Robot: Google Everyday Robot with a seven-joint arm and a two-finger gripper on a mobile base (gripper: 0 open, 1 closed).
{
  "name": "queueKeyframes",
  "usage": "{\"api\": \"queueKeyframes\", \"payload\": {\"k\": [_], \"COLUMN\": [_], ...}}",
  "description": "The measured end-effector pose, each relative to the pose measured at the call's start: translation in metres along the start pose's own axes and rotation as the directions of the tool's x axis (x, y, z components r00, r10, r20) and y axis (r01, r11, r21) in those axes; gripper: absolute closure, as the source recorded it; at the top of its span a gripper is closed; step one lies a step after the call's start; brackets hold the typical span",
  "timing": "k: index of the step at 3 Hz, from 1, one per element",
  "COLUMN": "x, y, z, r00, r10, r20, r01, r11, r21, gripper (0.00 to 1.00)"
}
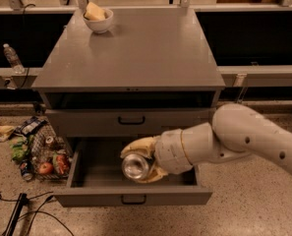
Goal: Place green can into middle drawer
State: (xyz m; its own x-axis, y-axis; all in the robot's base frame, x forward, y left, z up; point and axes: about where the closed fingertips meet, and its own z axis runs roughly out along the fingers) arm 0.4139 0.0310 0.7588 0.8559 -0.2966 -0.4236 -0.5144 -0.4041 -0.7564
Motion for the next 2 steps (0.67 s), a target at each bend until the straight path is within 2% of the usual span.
{"api": "queueKeyframes", "payload": {"k": [1,2], "x": [0.0303,0.0338], "y": [0.0633,0.0705], "z": [0.0177,0.0190], "r00": [0.997,0.996], "r10": [0.070,0.073], "r20": [-0.043,-0.052], "r01": [-0.073,-0.076], "r11": [0.9957,0.9950], "r21": [-0.058,-0.066], "gripper": [1.00,1.00]}}
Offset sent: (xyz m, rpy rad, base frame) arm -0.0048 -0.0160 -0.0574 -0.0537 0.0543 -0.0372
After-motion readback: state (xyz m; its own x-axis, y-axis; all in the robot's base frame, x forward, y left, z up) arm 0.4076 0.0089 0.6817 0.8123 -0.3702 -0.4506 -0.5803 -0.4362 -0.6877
